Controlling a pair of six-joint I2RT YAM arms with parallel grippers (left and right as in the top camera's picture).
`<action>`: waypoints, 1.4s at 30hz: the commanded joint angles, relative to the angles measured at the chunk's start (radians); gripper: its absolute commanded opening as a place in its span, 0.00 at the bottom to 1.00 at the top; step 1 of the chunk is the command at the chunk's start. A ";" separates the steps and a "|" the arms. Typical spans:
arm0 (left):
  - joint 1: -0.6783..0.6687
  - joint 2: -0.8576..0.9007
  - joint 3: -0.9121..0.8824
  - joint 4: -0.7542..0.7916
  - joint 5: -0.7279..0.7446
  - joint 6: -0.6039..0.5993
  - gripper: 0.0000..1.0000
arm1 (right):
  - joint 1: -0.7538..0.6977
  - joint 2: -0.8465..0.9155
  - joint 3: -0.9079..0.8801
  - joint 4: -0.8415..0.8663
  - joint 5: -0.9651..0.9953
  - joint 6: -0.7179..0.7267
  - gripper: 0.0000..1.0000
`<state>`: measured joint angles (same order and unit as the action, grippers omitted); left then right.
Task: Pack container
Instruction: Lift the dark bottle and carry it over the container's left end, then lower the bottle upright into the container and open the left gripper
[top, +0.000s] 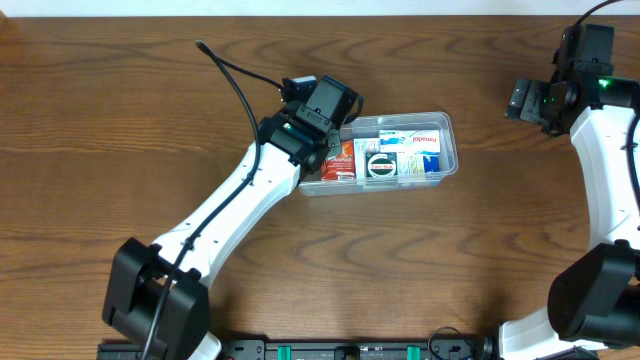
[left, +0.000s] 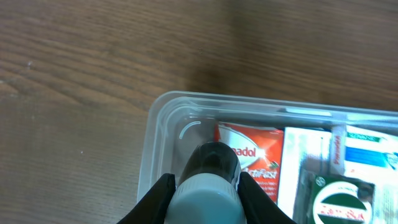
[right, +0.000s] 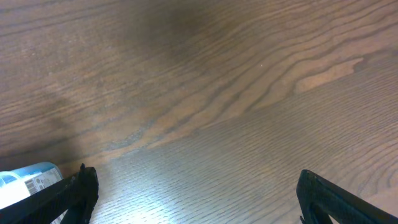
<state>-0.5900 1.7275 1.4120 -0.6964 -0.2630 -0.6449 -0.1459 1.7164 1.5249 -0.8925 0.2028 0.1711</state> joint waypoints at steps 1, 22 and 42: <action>0.000 0.014 -0.001 0.001 -0.080 -0.082 0.28 | -0.003 -0.013 0.011 0.002 0.010 -0.012 0.99; 0.000 0.050 -0.001 0.009 -0.098 -0.120 0.29 | -0.003 -0.013 0.011 0.002 0.010 -0.012 0.99; 0.000 0.158 -0.001 0.025 -0.098 -0.120 0.29 | -0.003 -0.013 0.011 0.002 0.010 -0.012 0.99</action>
<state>-0.5900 1.8584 1.4120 -0.6731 -0.3233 -0.7593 -0.1459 1.7164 1.5249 -0.8925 0.2028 0.1711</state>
